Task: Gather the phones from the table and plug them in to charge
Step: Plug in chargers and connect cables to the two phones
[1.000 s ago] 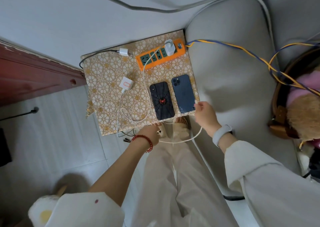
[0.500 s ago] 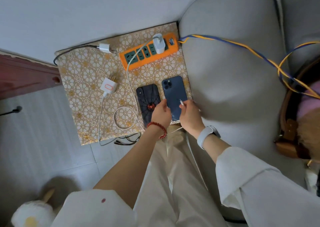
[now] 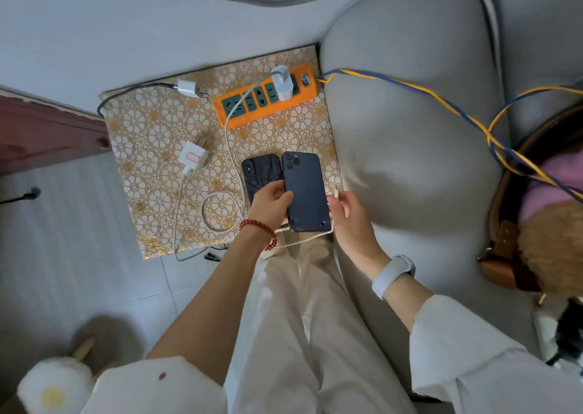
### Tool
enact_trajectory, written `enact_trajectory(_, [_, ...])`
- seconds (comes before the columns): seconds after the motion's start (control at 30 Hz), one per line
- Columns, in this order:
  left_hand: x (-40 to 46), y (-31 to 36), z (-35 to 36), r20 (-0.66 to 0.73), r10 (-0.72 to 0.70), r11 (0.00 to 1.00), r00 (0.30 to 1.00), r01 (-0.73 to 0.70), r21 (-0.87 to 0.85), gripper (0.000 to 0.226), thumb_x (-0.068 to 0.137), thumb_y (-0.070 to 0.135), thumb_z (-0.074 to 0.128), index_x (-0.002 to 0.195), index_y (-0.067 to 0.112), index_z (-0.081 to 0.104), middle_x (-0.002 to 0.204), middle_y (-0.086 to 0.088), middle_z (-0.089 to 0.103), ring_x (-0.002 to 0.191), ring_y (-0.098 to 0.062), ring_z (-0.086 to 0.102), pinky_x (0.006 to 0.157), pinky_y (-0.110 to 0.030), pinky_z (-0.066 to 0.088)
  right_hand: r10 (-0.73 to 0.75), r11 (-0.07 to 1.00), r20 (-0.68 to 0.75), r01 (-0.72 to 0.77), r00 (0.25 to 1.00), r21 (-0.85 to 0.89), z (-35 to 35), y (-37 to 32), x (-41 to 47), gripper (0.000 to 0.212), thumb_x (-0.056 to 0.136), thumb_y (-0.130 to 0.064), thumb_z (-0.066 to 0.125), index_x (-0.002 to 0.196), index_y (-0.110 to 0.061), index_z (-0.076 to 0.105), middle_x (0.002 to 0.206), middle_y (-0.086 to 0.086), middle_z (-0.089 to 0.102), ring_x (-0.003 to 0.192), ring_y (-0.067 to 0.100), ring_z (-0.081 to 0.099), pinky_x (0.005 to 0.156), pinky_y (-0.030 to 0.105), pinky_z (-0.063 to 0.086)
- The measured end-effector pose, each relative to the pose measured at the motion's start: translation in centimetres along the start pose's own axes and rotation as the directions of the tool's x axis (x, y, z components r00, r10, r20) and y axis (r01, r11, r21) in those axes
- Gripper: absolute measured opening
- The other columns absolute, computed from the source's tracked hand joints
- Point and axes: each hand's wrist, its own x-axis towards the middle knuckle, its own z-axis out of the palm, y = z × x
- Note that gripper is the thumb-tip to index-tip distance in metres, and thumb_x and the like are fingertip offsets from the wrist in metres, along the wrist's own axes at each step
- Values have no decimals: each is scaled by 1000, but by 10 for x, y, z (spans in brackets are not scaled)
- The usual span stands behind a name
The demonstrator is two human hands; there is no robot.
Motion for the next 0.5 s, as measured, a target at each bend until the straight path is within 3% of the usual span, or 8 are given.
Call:
enact_trajectory(0.1, [-13, 0, -10, -25, 4, 994, 1000, -7, -112, 26, 90, 5, 45, 115, 5, 52, 98, -7, 65, 87, -22, 64, 70, -31, 57, -42, 998, -58, 44, 997, 44, -8, -3, -24, 10, 93, -27, 46, 86, -22, 51, 75, -10, 59, 77, 15, 59, 74, 35, 51])
enact_trajectory(0.2, [-26, 3, -15, -57, -8, 949, 998, -11, -314, 24, 90, 0, 41, 112, 3, 51, 90, -6, 62, 82, -21, 62, 71, -35, 56, -43, 995, -35, 46, 998, 93, -9, -6, -48, 15, 90, -26, 51, 76, -24, 50, 53, -6, 56, 52, 9, 52, 58, 28, 43])
enact_trajectory(0.33, [-36, 6, -22, -72, -31, 855, 997, -11, -518, 23, 89, -3, 39, 104, 5, 55, 88, -7, 63, 74, -17, 64, 61, -27, 59, -32, 999, 1, 32, 999, -35, 2, -10, -63, 8, 85, -27, 57, 78, -25, 59, 57, -3, 58, 55, 9, 49, 58, 25, 39])
enact_trajectory(0.43, [-40, 6, -24, -88, -35, 834, 995, -20, -552, 23, 89, -3, 40, 103, 6, 56, 87, -6, 64, 68, -14, 67, 58, -25, 58, 9, 1000, 25, -9, 1000, 14, 6, -19, -63, 7, 82, -23, 57, 81, -24, 64, 48, -7, 52, 54, 13, 49, 61, 32, 43])
enact_trajectory(0.5, [-44, 7, -25, -94, -29, 820, 995, -30, -571, 23, 89, -3, 40, 104, 4, 56, 86, -6, 64, 66, -12, 68, 59, -27, 59, 7, 999, 33, -8, 999, 47, 7, -25, -63, 9, 80, -22, 57, 78, -26, 65, 43, -10, 54, 48, 7, 49, 59, 28, 43])
